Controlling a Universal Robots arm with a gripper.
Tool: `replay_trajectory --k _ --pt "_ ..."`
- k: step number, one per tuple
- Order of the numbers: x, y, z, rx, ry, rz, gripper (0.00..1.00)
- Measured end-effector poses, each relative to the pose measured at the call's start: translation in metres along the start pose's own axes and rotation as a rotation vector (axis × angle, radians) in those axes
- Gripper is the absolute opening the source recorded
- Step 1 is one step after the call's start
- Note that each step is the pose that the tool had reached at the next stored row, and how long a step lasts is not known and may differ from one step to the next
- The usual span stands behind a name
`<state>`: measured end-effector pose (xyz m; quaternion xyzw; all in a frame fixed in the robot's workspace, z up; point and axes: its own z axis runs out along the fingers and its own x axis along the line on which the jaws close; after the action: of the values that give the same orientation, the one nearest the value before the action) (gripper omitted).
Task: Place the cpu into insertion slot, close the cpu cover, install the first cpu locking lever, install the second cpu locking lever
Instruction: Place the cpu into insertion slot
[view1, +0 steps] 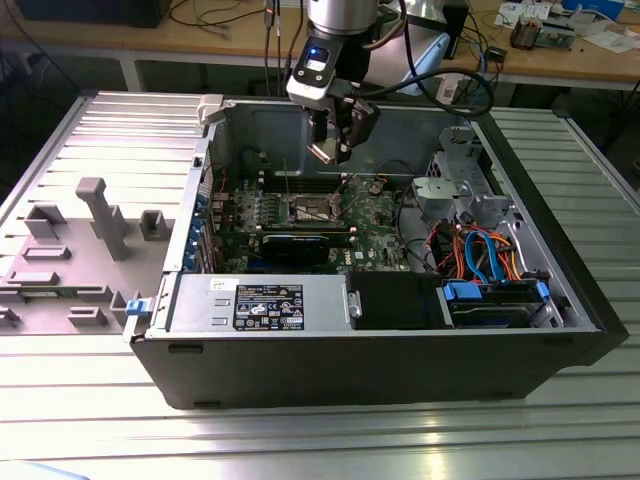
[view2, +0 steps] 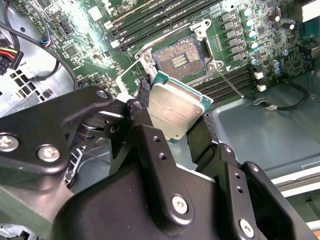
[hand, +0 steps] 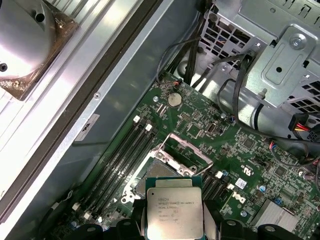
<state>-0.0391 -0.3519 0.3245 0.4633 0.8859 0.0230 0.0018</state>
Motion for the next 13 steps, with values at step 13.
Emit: replay_trajectory --k 13 --pt "0.0 -0.0001 0.0005 -0.0006 -0.0015 0.037 0.55"
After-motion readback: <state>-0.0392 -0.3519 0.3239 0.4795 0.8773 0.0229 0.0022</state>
